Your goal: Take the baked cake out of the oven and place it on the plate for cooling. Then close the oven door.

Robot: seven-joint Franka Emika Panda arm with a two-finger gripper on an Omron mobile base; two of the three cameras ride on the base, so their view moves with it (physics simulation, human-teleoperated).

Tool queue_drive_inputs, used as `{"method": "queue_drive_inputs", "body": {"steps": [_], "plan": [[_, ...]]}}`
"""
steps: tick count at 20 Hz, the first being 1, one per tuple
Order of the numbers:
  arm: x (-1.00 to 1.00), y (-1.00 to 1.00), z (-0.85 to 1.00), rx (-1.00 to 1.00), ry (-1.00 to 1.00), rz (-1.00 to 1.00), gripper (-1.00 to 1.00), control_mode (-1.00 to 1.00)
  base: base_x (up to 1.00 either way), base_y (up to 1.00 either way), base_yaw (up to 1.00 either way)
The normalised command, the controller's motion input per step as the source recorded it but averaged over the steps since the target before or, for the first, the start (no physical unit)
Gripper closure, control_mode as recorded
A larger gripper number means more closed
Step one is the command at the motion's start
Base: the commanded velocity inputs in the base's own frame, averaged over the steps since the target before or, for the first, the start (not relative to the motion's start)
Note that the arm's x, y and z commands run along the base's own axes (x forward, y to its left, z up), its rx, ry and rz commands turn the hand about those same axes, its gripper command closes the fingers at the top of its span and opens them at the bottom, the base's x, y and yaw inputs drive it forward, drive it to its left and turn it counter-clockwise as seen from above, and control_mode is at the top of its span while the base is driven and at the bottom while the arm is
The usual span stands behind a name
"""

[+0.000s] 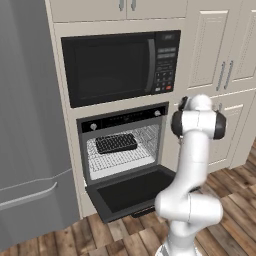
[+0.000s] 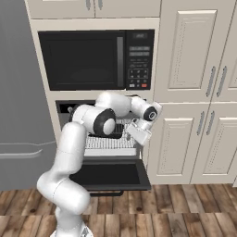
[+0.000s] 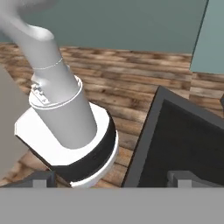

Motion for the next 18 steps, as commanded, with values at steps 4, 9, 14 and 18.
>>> {"method": "queue_drive_inputs", "body": {"steps": [4,9,14,18], "plan": [[-1.00,-0.53,0.36,0.01,-0.03,-0.12,-1.00,-1.00,0.00,0.00,0.00],[-1.00,-0.86,-0.05,0.02,-0.07,-0.05,-1.00,-1.00,0.00,0.00,0.00],[-1.00,-0.57,-0.80,0.00,-0.03,-0.03,-1.00,-1.00,0.00,0.00,0.00],[-0.96,-0.25,-1.00,-0.04,-0.04,-0.02,-1.00,-1.00,0.00,0.00,0.00]]}}
